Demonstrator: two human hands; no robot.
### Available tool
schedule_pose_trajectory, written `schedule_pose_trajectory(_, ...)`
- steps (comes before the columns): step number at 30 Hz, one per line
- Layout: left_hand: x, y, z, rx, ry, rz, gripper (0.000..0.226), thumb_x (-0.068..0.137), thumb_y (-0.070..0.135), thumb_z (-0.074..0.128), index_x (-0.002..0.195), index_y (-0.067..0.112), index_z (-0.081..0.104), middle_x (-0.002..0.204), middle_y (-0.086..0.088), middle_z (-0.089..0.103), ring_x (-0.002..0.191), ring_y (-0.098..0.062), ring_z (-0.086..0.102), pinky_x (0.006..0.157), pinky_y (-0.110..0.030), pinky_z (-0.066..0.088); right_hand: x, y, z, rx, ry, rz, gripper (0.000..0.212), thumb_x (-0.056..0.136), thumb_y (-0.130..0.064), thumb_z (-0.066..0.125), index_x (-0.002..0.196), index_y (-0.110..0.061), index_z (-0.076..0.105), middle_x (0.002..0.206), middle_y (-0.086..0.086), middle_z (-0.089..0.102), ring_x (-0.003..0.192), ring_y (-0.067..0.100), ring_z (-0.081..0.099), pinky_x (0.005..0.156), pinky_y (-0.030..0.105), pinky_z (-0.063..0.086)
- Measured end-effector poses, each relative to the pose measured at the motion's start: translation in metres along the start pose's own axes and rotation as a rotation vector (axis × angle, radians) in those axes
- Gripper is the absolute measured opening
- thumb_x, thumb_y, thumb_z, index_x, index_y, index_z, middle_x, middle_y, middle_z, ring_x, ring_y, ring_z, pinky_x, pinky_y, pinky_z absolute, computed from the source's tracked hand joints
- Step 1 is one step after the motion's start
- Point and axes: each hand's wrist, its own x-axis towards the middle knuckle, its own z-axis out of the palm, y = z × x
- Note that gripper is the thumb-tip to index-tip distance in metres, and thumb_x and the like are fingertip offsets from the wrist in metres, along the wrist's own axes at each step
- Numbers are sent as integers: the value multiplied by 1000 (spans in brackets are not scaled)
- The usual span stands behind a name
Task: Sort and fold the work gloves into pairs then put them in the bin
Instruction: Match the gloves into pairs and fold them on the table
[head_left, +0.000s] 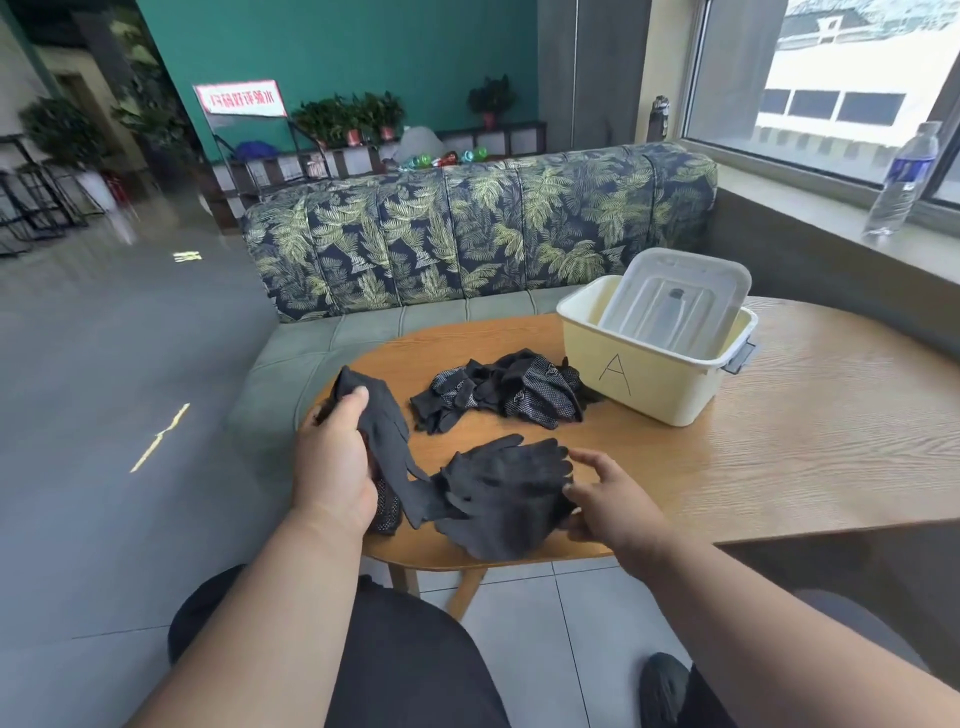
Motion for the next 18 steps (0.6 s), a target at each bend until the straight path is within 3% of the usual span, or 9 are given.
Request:
schedule_pose_trajectory(2,0,-4,-1,13,-4,33,43,85,30,77,125,18,68,118,-2,76,109,-23,72,97,-46,56,-2,17,-4,-63,17,29,51,97,7,46,140,-20,51,78,17,69,54,22,70,51,27,57)
schedule_pose_trajectory(4,0,-9,-1,32,9,40,72,67,44,82,132,22,64,123,1,73,112,-22,71,102,-52,54,0,25,-10,-99,61,19,48,96,9,45,135,-18,54,77,19,69,56,25,72,51,28,58)
schedule_pose_trajectory(5,0,-11,0,53,16,34,73,63,47,81,130,24,65,122,3,73,111,-21,71,101,-52,54,2,27,-12,-108,69,17,42,97,7,46,130,-17,56,75,18,69,57,25,73,52,29,58)
schedule_pose_trajectory(7,-2,-13,3,118,26,53,52,70,45,77,118,26,69,112,4,75,105,-22,71,95,-48,57,5,29,-15,-121,50,21,32,97,6,46,120,-14,57,72,16,66,56,25,71,52,31,59)
schedule_pose_trajectory(9,-9,-17,10,176,-5,91,32,81,40,74,109,25,69,98,5,74,91,-21,69,79,-39,56,8,31,-16,-115,38,31,26,95,9,41,110,-6,56,73,17,62,55,26,67,57,37,63)
schedule_pose_trajectory(12,-20,-28,23,270,-52,161,8,93,32,72,91,27,67,76,9,65,67,-14,57,62,-30,44,10,35,-18,-52,64,40,26,94,12,37,96,-2,59,80,20,60,59,28,60,60,44,65)
schedule_pose_trajectory(15,-23,-33,27,302,-47,169,8,91,35,72,90,28,68,79,7,68,73,-16,59,68,-34,47,13,34,-16,56,37,60,31,95,10,38,94,-4,66,84,19,64,63,28,59,67,49,66)
schedule_pose_trajectory(18,-14,-27,22,258,2,139,8,89,36,73,89,29,69,84,7,70,82,-18,62,74,-36,49,11,19,-4,50,-40,19,31,98,4,44,100,-6,73,86,14,70,65,20,62,66,32,61)
